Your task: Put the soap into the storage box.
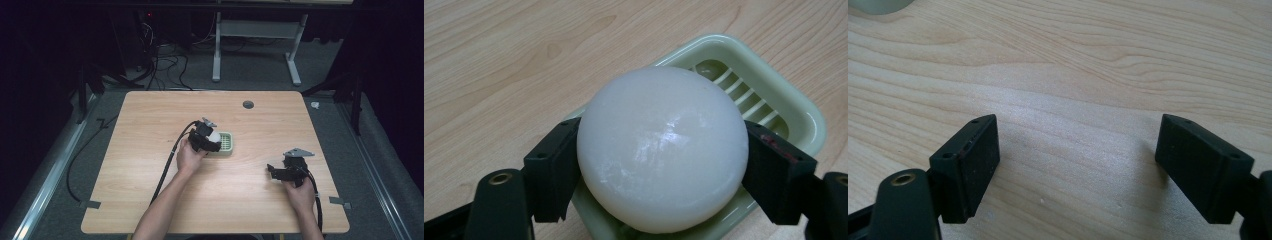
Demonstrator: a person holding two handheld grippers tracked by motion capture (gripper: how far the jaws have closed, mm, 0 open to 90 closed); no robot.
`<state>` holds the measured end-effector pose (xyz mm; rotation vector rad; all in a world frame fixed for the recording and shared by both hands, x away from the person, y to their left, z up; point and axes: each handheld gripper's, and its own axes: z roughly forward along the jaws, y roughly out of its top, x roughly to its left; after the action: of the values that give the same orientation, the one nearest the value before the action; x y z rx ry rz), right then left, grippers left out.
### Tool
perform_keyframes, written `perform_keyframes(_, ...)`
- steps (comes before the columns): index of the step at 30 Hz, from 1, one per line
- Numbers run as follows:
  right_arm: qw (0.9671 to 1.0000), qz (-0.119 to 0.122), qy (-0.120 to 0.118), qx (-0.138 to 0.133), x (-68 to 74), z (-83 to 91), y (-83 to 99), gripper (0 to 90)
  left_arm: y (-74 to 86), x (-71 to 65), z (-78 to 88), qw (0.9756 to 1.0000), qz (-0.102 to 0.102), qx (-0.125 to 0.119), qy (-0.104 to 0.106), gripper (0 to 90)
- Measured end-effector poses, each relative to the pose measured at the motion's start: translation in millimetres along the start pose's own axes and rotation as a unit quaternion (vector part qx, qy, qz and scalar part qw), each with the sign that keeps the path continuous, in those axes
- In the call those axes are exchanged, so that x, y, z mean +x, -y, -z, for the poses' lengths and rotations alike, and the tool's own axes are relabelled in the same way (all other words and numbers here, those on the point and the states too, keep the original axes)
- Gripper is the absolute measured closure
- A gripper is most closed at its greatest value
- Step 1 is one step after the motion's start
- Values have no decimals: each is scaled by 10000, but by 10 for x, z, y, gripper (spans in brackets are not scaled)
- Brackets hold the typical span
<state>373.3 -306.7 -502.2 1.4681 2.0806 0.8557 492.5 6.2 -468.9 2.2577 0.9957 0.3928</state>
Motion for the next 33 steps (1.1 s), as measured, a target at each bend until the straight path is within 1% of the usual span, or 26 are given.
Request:
perform_keyframes(15,10000,0,0,0,0,0,0,186,21,-34,-5,10000,-11,10,-13,247)
perform_keyframes(23,10000,1,1,1,1,0,0,186,43,-55,6,10000,-36,14,-85,246)
perform_keyframes(27,10000,1,0,-3,1,-1,0,186,43,-53,4,10000,-21,10,-71,245)
perform_keyframes(31,10000,1,1,-3,1,-1,0,186,42,-44,27,9999,17,-79,-61,241)
perform_keyframes(33,10000,1,2,-2,1,-1,0,186,27,-42,70,9997,39,-229,-73,239)
